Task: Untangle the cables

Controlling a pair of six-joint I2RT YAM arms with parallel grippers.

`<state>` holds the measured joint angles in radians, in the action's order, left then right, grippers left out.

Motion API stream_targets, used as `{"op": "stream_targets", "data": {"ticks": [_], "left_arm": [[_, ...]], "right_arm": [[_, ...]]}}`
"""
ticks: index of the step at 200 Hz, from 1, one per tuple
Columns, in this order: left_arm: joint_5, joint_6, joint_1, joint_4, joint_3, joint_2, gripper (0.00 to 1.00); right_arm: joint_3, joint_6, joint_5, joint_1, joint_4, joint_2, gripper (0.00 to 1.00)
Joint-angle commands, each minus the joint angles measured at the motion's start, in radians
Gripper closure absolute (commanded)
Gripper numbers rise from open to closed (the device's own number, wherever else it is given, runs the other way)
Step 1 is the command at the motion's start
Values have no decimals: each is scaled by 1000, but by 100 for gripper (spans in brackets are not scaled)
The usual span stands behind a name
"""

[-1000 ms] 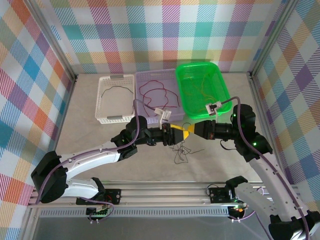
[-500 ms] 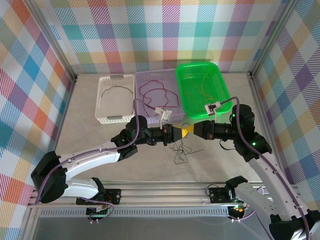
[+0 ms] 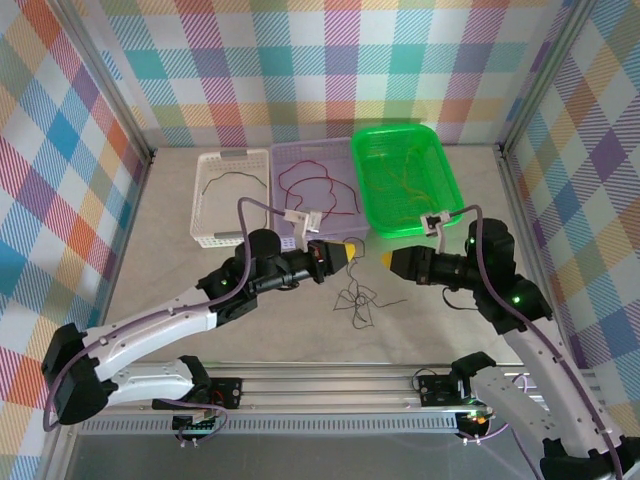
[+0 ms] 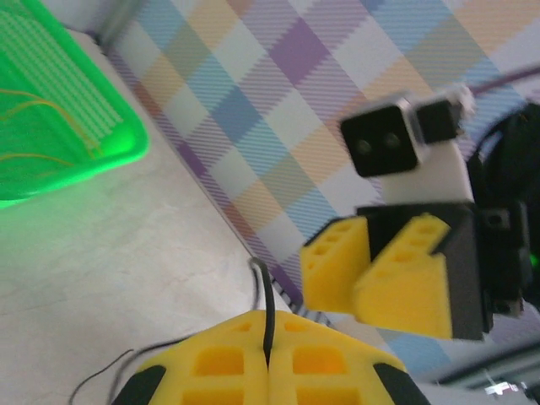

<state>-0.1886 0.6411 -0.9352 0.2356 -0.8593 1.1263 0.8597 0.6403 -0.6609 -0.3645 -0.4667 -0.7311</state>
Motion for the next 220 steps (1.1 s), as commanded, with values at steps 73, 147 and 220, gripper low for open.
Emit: {"op": "stream_targets", "data": {"ticks": [73,147,220], "left_arm": [[192,106,-7,-116,-61,-89,100],[184,153,-7,-109,-69,-110,100],[171,187,-7,-94,-66,-132,100]], "right_arm": [[-460,-1,69,-73,432,91,49],[-616,-128,327,-199,678,-20,48],[-567,-208,422,-266,895,-321,48]]}}
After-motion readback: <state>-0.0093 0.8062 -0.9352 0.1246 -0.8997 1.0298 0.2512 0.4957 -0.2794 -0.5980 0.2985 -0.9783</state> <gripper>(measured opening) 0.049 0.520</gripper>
